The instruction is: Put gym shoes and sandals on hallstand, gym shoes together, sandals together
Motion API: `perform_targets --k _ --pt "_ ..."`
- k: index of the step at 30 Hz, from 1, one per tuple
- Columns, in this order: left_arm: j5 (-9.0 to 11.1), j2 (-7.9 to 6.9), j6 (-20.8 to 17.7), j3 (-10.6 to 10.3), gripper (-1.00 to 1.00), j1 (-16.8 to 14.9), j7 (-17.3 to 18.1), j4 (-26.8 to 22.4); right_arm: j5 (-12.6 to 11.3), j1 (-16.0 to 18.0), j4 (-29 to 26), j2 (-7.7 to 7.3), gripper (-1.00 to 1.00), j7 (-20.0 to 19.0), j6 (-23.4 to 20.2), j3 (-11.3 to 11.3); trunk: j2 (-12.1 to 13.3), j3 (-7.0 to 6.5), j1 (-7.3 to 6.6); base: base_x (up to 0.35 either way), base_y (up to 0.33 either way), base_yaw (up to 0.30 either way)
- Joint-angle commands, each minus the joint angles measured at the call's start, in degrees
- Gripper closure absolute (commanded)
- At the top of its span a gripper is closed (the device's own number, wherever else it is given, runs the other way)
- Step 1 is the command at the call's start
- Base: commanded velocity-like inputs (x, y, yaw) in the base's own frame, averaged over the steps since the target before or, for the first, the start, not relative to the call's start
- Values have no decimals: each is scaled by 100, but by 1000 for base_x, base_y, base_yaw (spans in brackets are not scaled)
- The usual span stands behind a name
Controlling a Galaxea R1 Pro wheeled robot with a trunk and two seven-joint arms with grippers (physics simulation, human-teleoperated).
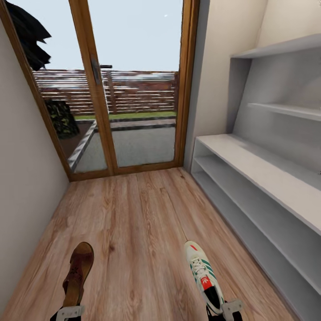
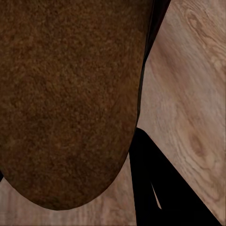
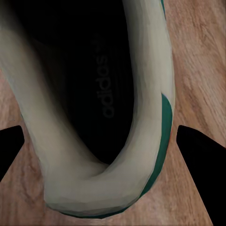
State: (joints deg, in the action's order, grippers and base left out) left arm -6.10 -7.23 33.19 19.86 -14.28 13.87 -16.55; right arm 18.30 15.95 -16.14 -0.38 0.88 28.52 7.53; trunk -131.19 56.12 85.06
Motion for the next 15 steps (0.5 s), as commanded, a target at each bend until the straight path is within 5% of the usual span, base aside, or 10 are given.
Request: perform_targets --k 1,15 --pt "-75 3 20 53 100 -4 11 3 59 5 5 3 100 8 22 38 -2 3 2 287 216 -150" --pt "-75 3 20 52 100 -4 11 3 59 5 3 3 100 8 22 38 -2 2 2 287 218 -61"
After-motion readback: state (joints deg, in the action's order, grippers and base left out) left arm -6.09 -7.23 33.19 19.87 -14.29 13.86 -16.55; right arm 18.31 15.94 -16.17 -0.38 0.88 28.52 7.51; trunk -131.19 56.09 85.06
